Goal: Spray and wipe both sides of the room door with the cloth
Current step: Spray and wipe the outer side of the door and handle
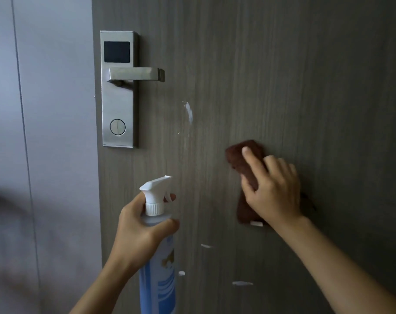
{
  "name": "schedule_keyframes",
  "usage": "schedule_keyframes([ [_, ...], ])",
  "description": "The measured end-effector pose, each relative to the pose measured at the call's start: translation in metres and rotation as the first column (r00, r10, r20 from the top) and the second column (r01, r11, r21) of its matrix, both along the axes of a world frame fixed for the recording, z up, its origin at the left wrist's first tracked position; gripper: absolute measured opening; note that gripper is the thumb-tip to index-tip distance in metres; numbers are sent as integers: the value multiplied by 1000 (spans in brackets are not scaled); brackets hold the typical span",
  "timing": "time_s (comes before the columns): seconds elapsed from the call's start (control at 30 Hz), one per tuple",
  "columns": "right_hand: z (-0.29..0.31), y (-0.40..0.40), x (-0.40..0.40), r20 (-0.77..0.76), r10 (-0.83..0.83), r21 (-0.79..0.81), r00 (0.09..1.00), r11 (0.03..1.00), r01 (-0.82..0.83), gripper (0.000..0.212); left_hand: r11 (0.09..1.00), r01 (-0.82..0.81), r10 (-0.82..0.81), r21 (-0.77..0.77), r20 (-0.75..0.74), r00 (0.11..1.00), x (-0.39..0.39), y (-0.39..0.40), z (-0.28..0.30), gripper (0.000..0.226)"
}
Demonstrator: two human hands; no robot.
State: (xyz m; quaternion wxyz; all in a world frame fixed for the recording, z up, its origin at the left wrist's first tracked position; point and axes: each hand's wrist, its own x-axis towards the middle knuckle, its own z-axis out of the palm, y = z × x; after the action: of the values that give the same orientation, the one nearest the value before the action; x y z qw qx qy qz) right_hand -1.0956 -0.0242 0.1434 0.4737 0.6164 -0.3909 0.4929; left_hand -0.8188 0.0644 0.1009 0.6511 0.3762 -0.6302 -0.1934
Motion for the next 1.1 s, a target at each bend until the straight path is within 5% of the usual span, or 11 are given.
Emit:
schedule_keyframes([
  [0.07, -11, 1, 15, 67, 20, 5, 998, 1000, -20, 60, 1000, -3, 3, -4, -7, 1000, 2, -2, 1, 44],
  [0.23, -55, 5, 45, -361, 68, 76, 930, 996, -43, 66, 1000, -6, 6, 12, -3, 1000, 0, -5, 2, 52],
  [0.43, -9, 3, 27, 94, -4, 22, 996, 1000, 2, 60, 1000, -3, 3, 12, 15, 1000, -3, -5, 7, 52],
  [0.6, -45, 8, 26, -359, 53, 69, 932, 997, -30, 64, 1000, -6, 6, 0, 23, 1000, -7, -3, 13, 53],
  [0.8, -15, 9, -10, 66, -29, 65, 997, 998, 25, 60, 1000, 11, -11, -3, 13, 1000, -12, 0, 18, 54],
  [0.97, -49, 16, 16, -339, 23, 140, 941, 990, 27, 67, 1000, -1, 1, -6, -2, 1000, -19, -1, 17, 53],
  [1.1, -3, 20, 7, -178, 31, 119, 984, 993, -10, 60, 999, -39, 37, -24, -54, 998, -14, -2, 28, 56],
])
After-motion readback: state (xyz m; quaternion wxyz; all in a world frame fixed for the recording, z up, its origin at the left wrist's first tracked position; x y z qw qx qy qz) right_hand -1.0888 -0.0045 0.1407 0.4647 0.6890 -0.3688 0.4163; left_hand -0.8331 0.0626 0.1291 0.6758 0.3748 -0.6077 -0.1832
